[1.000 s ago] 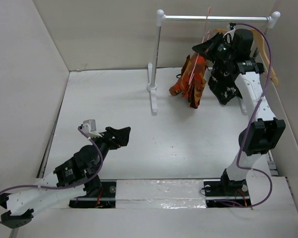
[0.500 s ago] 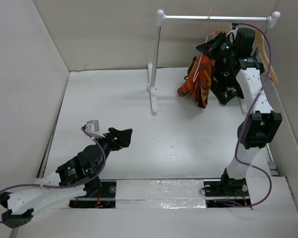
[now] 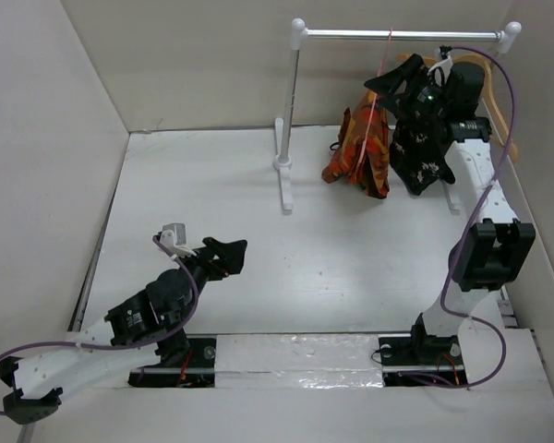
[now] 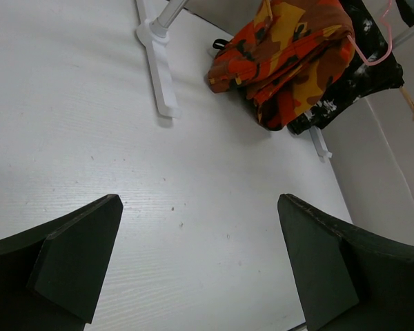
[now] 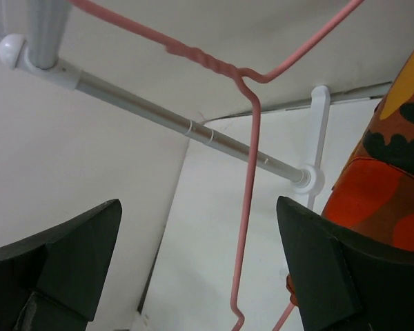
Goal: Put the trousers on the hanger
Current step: Place the hanger at the clothesline, then reset both arms
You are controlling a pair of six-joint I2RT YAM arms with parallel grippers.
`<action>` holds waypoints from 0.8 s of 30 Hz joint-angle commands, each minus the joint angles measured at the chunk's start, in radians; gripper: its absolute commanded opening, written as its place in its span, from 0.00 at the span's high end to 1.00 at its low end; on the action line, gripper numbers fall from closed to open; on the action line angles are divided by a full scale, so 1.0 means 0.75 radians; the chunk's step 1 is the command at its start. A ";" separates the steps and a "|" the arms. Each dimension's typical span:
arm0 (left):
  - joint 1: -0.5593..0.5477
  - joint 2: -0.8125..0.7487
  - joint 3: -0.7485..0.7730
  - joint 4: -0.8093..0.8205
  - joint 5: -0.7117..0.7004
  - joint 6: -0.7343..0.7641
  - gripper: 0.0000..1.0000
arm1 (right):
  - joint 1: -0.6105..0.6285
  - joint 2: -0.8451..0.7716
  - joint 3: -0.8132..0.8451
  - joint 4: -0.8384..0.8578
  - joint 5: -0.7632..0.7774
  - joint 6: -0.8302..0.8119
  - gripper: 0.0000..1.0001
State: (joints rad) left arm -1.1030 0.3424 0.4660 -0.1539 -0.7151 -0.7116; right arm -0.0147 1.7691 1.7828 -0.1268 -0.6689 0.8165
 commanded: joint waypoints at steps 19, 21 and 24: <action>0.006 -0.084 0.193 -0.058 -0.004 -0.028 0.01 | -0.025 -1.626 -1.287 0.088 0.247 -0.199 0.00; 0.006 -0.137 0.146 -0.099 -0.014 -0.055 0.01 | -0.025 -1.824 -1.373 -0.074 0.311 -0.256 0.00; 0.006 -0.258 0.054 -0.104 -0.004 -0.092 0.01 | -0.025 -1.980 -1.414 -0.248 0.391 -0.315 0.00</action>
State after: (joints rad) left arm -1.1030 0.2020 0.5640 -0.2005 -0.7101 -0.7429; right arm -0.0376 0.3397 0.7570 -0.1482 -0.4622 0.6552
